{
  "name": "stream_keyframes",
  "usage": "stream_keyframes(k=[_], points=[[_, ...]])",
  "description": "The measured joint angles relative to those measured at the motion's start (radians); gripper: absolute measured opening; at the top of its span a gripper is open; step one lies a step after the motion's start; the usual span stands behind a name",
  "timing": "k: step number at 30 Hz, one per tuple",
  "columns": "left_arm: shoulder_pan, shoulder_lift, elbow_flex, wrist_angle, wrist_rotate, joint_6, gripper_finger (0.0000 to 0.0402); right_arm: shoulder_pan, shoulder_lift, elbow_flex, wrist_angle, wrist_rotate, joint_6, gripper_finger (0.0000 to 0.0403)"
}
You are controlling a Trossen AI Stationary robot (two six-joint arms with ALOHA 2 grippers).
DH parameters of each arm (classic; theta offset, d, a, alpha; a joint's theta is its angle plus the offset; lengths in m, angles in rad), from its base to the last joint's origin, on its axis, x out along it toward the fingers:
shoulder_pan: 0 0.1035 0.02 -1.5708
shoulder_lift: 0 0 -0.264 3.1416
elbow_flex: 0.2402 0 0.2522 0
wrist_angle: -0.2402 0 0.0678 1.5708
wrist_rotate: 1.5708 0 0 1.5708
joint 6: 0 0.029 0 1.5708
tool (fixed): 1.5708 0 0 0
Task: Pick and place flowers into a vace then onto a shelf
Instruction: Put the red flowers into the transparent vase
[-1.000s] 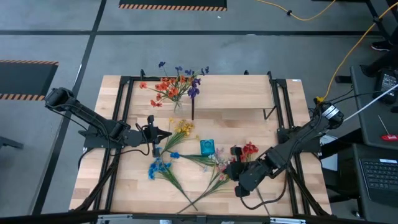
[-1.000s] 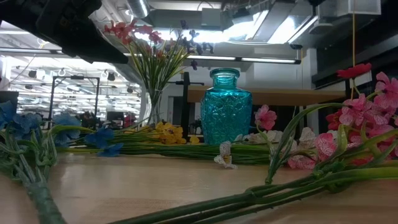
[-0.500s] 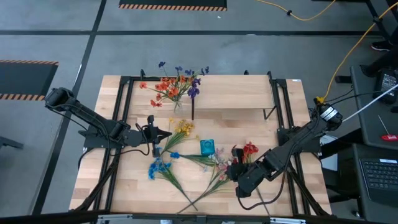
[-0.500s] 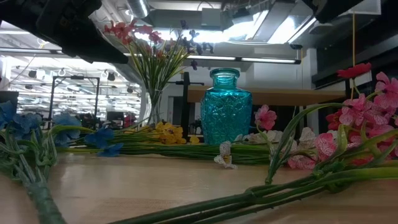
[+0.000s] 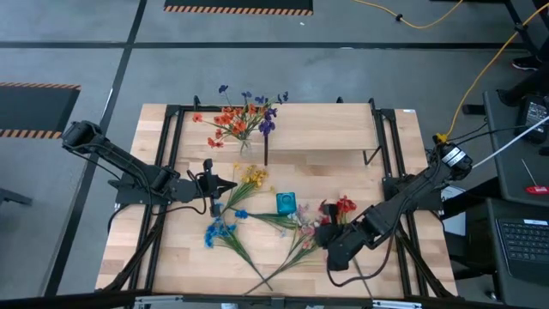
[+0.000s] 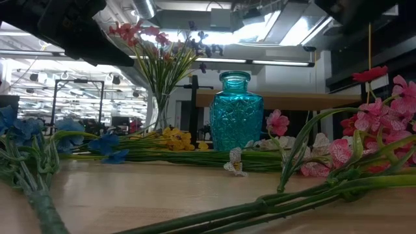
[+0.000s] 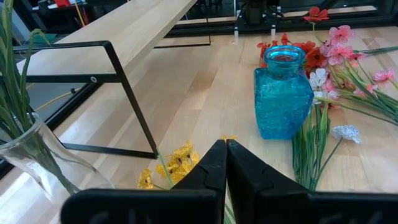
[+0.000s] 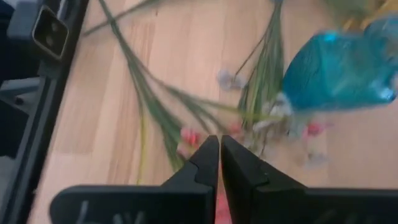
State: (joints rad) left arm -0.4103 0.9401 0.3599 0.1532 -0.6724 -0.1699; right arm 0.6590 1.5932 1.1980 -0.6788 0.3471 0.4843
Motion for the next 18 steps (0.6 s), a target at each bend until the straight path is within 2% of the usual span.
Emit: stream_keyframes(k=[9,14,18], points=[[0.000,0.000,0.000,0.000,0.000,0.000,0.0006,0.013,-0.001,0.000,-0.244,-0.195,0.401,0.0016],[0.000,0.000,0.000,0.000,0.000,0.000,0.0007,0.072,-0.001,0.000,-0.360,-0.182,0.495,0.0003],[0.000,0.000,0.000,0.000,0.000,-0.001,0.0007,0.127,-0.001,0.000,-0.421,-0.104,0.617,0.0010]])
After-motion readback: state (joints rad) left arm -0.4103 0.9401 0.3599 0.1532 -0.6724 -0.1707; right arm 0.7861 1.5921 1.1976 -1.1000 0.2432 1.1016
